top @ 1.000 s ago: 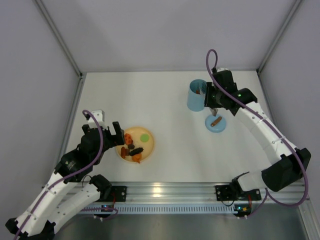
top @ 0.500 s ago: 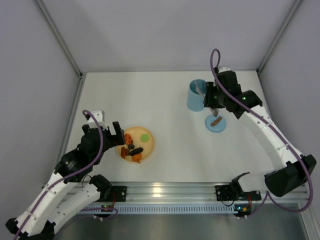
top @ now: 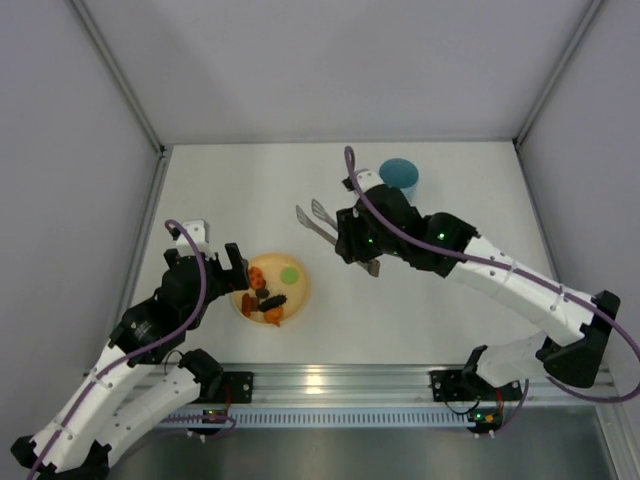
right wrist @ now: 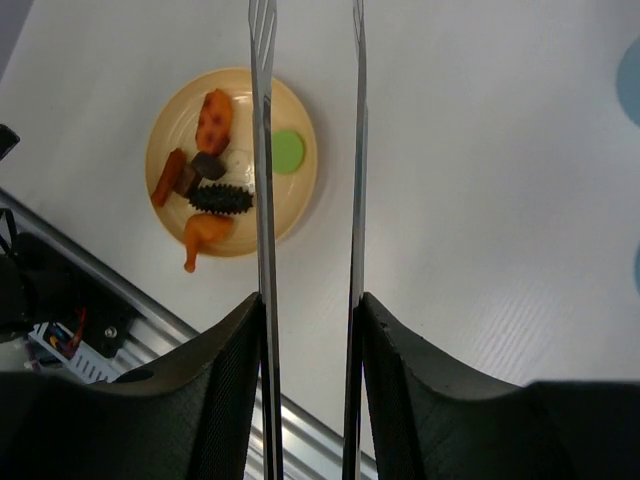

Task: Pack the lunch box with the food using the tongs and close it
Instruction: Pick up the fake food from the plate.

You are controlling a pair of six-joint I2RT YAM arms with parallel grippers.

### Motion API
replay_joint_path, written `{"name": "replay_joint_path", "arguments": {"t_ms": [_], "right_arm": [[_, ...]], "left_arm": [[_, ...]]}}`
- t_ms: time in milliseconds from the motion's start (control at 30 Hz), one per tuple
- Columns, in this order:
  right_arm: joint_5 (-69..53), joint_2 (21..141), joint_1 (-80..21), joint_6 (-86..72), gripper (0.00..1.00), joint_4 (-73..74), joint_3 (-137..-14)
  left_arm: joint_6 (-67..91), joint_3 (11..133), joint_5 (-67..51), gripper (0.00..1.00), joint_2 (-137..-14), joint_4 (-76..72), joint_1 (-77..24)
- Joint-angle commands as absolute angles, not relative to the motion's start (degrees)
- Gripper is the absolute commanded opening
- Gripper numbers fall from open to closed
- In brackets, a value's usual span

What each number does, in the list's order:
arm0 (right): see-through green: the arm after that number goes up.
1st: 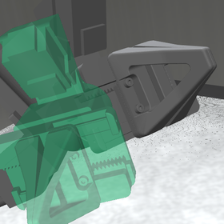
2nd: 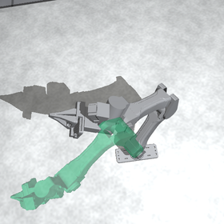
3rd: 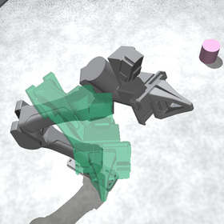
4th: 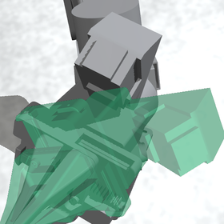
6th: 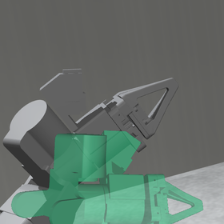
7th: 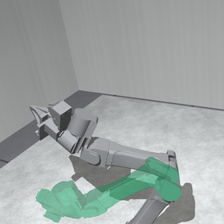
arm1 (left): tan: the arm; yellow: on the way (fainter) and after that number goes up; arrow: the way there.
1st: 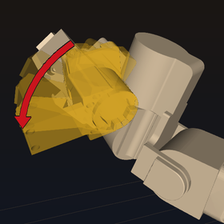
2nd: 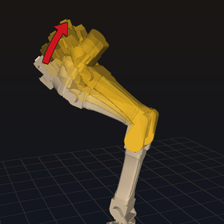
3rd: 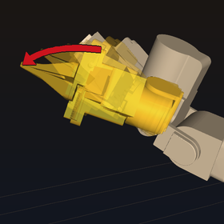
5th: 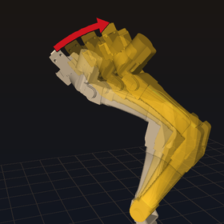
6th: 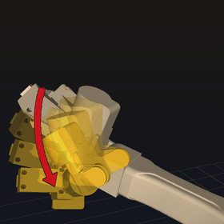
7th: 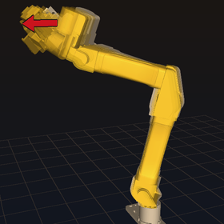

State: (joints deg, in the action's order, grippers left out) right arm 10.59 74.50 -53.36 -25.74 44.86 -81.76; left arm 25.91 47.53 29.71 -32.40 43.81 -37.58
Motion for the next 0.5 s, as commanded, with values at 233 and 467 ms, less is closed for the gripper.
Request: {"name": "replay_joint_path", "arguments": {"t_ms": [233, 467], "right_arm": [[10.11, 88.66, -63.97, -30.58, 0.42, 33.75, -83.93], [9.76, 95.79, -67.23, -31.46, 0.43, 33.13, -88.06]], "left_arm": [[26.81, 47.64, 31.20, 0.99, -32.61, 43.15, -37.79], [26.81, 47.64, 31.29, 0.99, -32.52, 43.07, -37.88]]}}
